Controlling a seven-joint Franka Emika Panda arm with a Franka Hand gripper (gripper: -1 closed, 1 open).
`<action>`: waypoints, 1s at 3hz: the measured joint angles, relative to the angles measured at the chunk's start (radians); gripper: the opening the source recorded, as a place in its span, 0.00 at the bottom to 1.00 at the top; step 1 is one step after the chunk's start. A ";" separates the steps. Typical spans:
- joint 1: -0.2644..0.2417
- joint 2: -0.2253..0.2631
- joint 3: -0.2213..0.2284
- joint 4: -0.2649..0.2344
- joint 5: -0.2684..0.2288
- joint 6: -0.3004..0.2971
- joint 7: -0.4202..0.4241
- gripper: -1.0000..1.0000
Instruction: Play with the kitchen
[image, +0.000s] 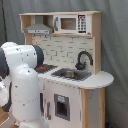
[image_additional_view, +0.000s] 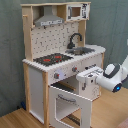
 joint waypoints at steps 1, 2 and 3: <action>-0.032 -0.010 -0.057 0.000 -0.064 0.046 -0.007 1.00; -0.048 -0.010 -0.094 0.003 -0.112 0.120 0.027 1.00; -0.049 -0.010 -0.127 0.023 -0.149 0.187 0.087 1.00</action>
